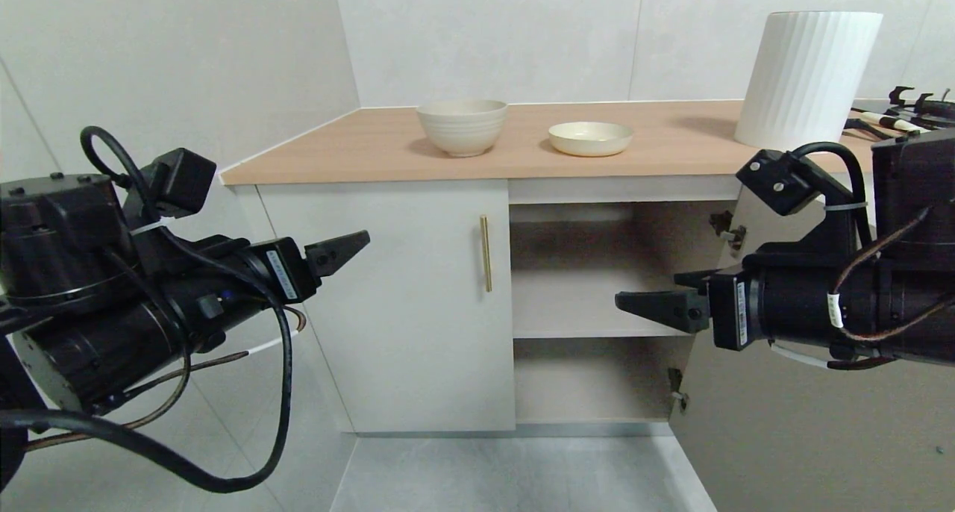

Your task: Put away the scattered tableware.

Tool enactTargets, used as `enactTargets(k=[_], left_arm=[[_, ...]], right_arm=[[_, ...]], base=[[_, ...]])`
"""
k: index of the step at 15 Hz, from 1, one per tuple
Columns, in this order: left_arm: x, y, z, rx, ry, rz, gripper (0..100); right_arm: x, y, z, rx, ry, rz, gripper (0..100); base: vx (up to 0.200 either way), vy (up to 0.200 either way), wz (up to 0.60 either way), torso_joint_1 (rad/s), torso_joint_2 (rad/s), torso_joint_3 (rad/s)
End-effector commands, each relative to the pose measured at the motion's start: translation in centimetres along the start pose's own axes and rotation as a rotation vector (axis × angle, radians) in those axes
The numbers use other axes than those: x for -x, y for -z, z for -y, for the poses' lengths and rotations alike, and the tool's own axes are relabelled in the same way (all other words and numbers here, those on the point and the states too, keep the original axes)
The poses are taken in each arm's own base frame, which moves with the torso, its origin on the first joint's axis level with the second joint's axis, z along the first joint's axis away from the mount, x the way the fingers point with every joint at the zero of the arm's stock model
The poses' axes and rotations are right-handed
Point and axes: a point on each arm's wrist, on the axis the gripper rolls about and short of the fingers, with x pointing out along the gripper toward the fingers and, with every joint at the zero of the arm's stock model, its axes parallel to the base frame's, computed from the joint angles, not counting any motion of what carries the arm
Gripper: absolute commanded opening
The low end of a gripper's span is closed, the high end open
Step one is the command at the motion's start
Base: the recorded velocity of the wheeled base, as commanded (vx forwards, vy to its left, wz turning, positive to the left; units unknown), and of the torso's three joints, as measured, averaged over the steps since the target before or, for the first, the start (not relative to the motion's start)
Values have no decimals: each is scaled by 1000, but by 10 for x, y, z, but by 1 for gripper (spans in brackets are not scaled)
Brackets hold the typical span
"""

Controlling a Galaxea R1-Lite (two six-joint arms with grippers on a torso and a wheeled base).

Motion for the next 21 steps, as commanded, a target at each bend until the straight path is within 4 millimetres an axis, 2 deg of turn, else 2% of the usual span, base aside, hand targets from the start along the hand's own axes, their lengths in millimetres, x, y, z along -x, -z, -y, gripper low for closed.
enactTargets(k=[1,10,13,17,21], left_arm=[[0,0,-2,1,-8,-11,100],[-2,0,-3,2,-12,-15,100],[1,-1,-2,1,-8,-6,100],[16,-12,2,0,14,42,100],[15,-11,2,0,15,40,100]], right_arm=[[0,0,-1,1,-2,0,100],[0,2,0,-2,-5,-23,100],[7,-1,-4,3,-20,-5,100],[20,-2,-10,9,-42,5,100],[23,3,-10,27,-76,15,100]], base=[[200,0,0,2,7,2],[200,0,0,4,2,2],[0,0,0,0,0,0],[0,0,0,0,0,0],[0,0,0,0,0,0]])
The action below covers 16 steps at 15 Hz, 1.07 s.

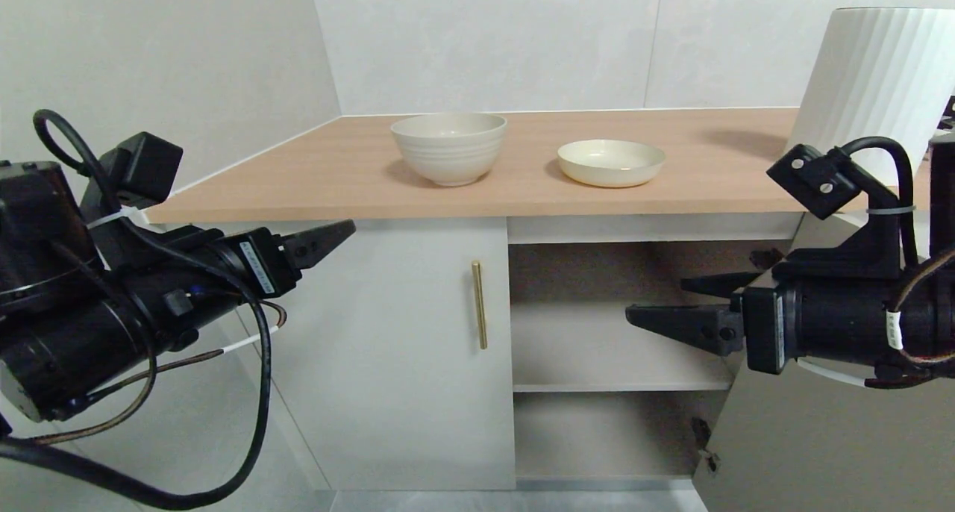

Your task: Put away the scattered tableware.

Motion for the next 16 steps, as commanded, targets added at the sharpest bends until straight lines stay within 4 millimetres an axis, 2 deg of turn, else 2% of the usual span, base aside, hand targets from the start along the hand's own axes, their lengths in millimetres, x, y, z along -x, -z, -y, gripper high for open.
enactTargets(k=[1,4,8,16], left_arm=[[0,0,0,1,0,0,100],[-2,2,-1,1,-1,-9,100],[-3,4,-1,1,11,-21,100],[-7,9,-2,4,35,-53,100]], right_arm=[[1,2,0,5,-1,10,100],[-3,3,1,7,0,7,100],[-6,4,3,21,5,-1,100],[-16,7,6,15,12,-18,100]], base=[[0,0,0,0,0,0],[0,0,0,0,0,0],[0,0,0,57,-244,-235],[0,0,0,178,-487,-292]])
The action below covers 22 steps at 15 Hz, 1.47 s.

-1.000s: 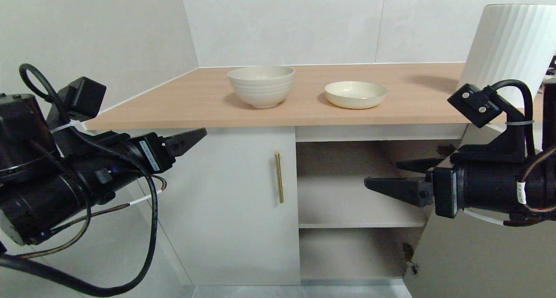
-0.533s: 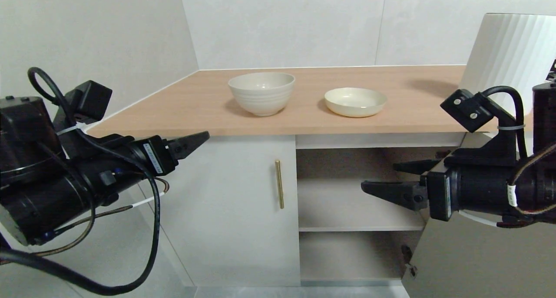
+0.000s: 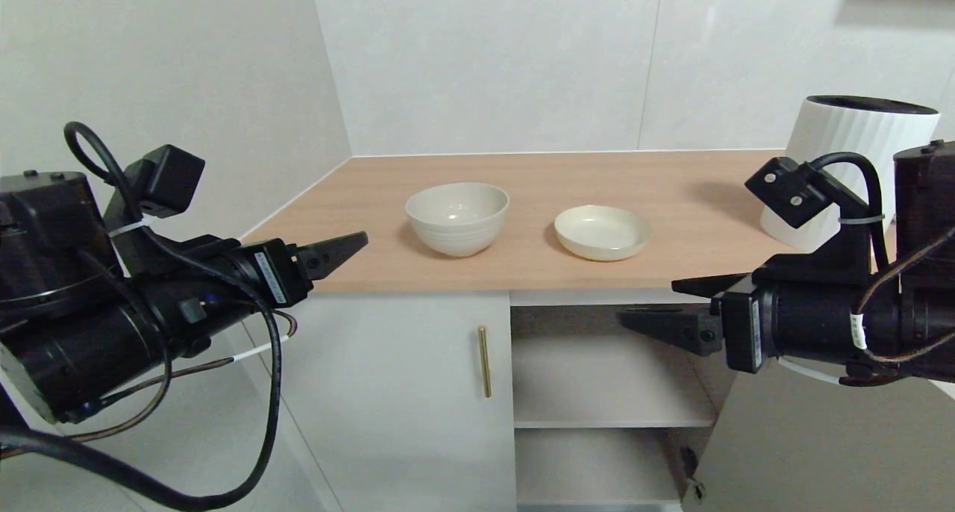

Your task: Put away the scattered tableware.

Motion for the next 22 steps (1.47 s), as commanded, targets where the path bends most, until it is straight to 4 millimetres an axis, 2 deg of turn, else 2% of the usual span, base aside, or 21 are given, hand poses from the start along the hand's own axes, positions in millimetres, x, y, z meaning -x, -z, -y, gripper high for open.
enactTargets(k=[1,5,7,9,10,11,13,14,16,17,18,19,22], left_arm=[[-2,2,-1,1,1,-7,100],[-4,12,2,-1,32,-46,100],[-4,9,5,-3,55,-43,100],[-9,-13,12,-7,63,-9,100],[-9,-17,13,-7,61,-15,100],[-4,-30,18,-14,28,-126,100],[2,-40,22,-56,-17,-290,100],[1,-42,22,-55,-21,-315,100],[-19,-40,21,-41,-45,-354,100],[-28,-40,21,21,-58,-357,100],[-28,-40,21,21,-58,-357,100],[-53,-43,29,188,-115,-333,100],[-91,-25,38,206,-267,-293,100]], right_arm=[[-3,2,1,-2,1,-12,100],[-9,3,6,-7,18,-15,100],[-17,1,14,-7,38,36,100],[-30,-21,29,-9,79,120,100],[-33,-24,32,-13,92,123,100],[-52,-37,55,-56,180,96,100],[-66,-40,67,-182,288,39,100],[-70,-39,70,-209,302,30,100],[-77,-41,74,-215,338,37,100],[-81,-39,76,-216,366,31,100],[-81,-39,76,-216,366,31,100],[-89,-35,80,-214,432,30,100],[-92,-34,80,-213,447,31,100]], base=[[0,0,0,183,-471,-281],[0,0,0,189,-444,-258],[0,0,0,63,-129,-78],[0,0,0,13,-30,-16],[0,0,0,0,0,0],[0,0,0,0,0,0],[0,0,0,0,0,0],[0,0,0,0,0,0],[0,0,0,0,0,0],[0,0,0,0,0,0],[0,0,0,0,0,0],[0,0,0,0,0,0],[0,0,0,0,0,0]])
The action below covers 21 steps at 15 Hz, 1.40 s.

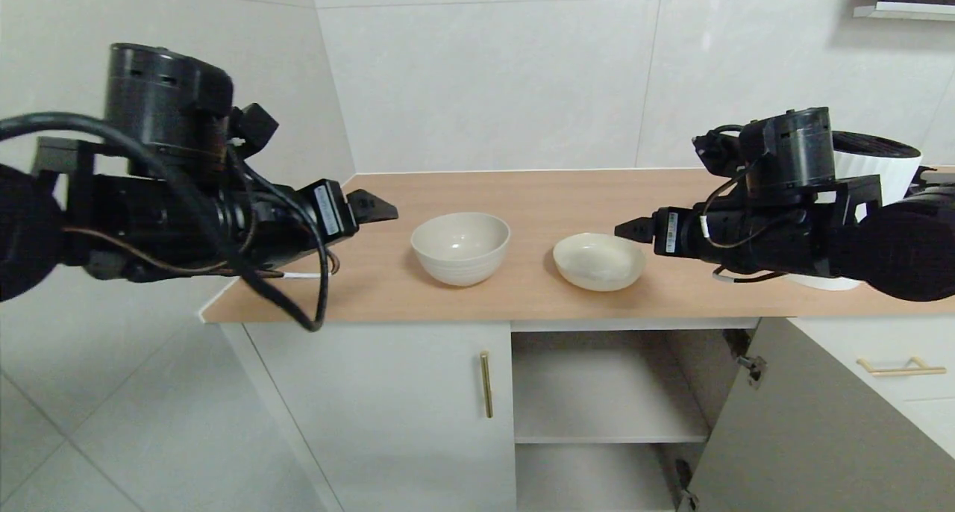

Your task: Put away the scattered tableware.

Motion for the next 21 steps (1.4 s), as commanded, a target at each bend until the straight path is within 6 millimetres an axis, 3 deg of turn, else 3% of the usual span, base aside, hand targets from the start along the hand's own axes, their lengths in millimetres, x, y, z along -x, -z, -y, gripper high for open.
enactTargets(k=[1,3,6,11,16,17,21], left_arm=[[-52,14,15,49,-71,-7,100],[-80,23,15,53,-114,2,100],[-101,29,11,56,-136,11,100],[-120,29,5,62,-159,7,100],[-124,29,2,60,-167,4,100],[-124,29,2,59,-166,3,0],[-123,28,3,60,-162,8,0]], right_arm=[[-5,4,-1,3,2,-15,100],[-5,4,0,3,2,-17,100],[-4,4,-1,3,1,-14,100],[-5,4,-1,2,0,-8,100],[-7,5,-1,3,-2,-13,100],[-8,6,-1,4,-3,-16,100],[-8,6,-1,4,-3,-16,100]], base=[[0,0,0,0,0,0],[0,0,0,0,0,0],[0,0,0,0,0,0],[0,0,0,0,0,0],[0,0,0,0,0,0],[0,0,0,0,0,0],[0,0,0,0,0,0]])
